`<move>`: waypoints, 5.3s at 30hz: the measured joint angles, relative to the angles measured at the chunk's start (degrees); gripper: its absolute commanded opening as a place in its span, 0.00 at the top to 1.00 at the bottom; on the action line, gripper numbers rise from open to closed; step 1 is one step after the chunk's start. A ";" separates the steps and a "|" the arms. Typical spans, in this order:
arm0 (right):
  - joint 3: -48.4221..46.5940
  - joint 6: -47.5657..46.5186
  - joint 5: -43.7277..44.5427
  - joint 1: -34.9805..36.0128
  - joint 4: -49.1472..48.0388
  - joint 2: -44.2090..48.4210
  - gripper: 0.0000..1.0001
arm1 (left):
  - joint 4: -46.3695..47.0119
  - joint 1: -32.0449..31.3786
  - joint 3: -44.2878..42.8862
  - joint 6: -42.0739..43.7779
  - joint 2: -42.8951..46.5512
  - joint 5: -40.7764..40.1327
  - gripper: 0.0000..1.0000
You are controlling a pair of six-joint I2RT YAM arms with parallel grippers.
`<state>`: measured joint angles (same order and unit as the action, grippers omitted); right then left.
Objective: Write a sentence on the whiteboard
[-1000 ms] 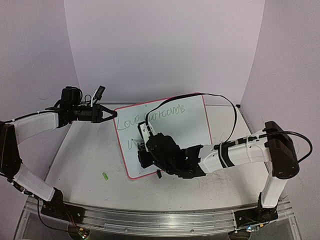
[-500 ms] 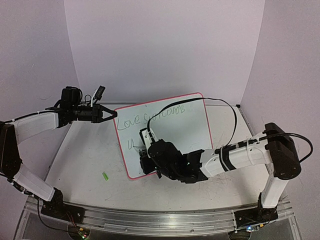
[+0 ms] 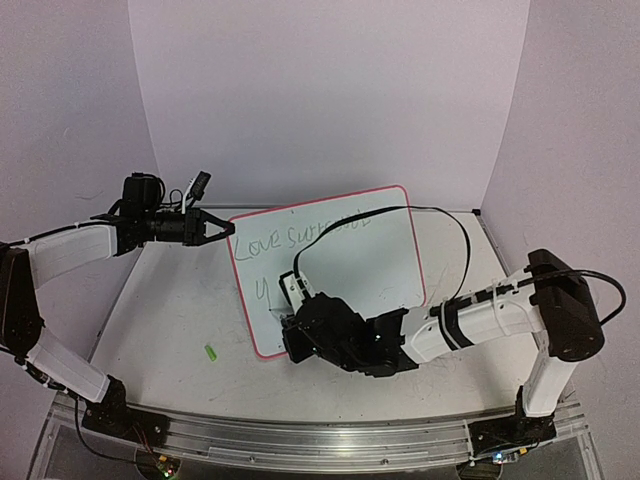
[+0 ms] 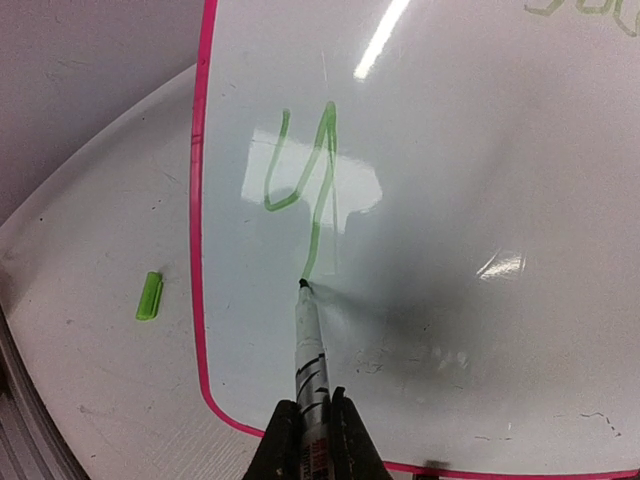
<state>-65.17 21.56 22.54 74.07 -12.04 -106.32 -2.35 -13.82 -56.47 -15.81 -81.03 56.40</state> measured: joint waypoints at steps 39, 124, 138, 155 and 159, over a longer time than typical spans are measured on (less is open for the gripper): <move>-3.97 -2.78 0.36 -3.62 0.91 2.40 1.00 | 0.04 0.00 0.00 -0.04 0.00 0.39 0.98; -0.46 -0.74 -0.79 -5.45 -2.18 3.80 1.00 | 0.52 0.02 0.00 -0.20 -0.42 0.46 0.98; -0.30 0.09 0.10 -5.55 -2.07 3.80 1.00 | 0.50 0.02 0.00 -0.22 -0.42 0.46 0.98; 1.99 2.57 0.94 -4.64 -1.84 4.21 1.00 | 0.50 0.02 0.00 -0.22 -0.42 0.44 0.99; 1.93 2.22 2.01 -5.81 -1.78 4.98 1.00 | 0.50 0.02 0.00 -0.24 -0.44 0.42 0.98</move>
<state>-63.24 23.78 24.55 68.26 -13.82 -101.35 -1.85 -13.80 -56.47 -16.05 -81.47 56.82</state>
